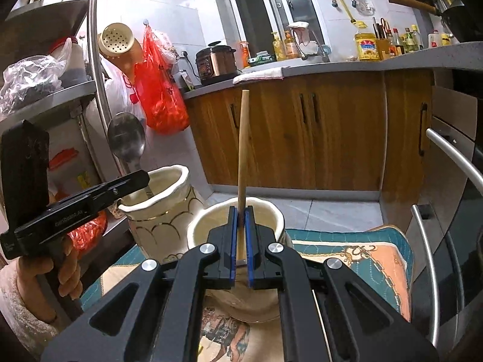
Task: Organize utensils
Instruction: 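Lower the spoon into a holder cup and open the left tool while the right tool releases the chopstick, then withdraw both open tools from the holder back over the utensils, then grasp a wooden chopstick with the left tool while the right tool grasps a yellow-handled utensil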
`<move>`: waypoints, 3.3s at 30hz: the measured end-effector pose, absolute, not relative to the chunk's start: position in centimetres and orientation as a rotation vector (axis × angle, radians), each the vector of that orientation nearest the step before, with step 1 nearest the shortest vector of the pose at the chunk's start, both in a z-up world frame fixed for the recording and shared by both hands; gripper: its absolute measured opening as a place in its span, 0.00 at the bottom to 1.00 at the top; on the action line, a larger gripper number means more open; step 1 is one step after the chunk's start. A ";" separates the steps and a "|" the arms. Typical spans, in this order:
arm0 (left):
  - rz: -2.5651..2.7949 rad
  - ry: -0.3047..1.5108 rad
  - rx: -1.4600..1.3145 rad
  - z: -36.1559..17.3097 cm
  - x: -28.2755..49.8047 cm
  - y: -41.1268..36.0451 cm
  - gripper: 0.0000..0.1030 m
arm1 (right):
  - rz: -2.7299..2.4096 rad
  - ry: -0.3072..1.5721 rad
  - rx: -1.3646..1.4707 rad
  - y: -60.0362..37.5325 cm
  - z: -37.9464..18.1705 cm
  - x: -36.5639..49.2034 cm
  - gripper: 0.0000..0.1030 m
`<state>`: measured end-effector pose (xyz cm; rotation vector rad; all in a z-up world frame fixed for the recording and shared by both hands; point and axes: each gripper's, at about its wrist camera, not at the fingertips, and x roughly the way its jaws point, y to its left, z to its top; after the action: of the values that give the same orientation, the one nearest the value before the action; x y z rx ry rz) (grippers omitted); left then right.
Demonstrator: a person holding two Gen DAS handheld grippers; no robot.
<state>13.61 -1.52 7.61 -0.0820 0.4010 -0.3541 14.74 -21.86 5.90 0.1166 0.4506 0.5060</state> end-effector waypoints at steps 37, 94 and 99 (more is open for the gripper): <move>-0.312 0.608 -0.083 8.9 17.1 -2.8 0.03 | 0.461 0.531 0.178 -22.8 5.5 17.0 0.07; -0.208 0.833 -0.039 -1.7 4.2 1.9 0.62 | 0.406 0.733 -0.084 -15.8 -1.3 5.1 0.84; -0.223 0.841 -0.013 -1.9 4.2 1.2 0.62 | 0.407 0.798 -0.092 -15.3 -2.0 5.4 0.59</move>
<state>4.17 1.17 -1.88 -0.0129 0.8411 -0.2228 5.36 -15.31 -2.00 -0.0922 0.7983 0.4067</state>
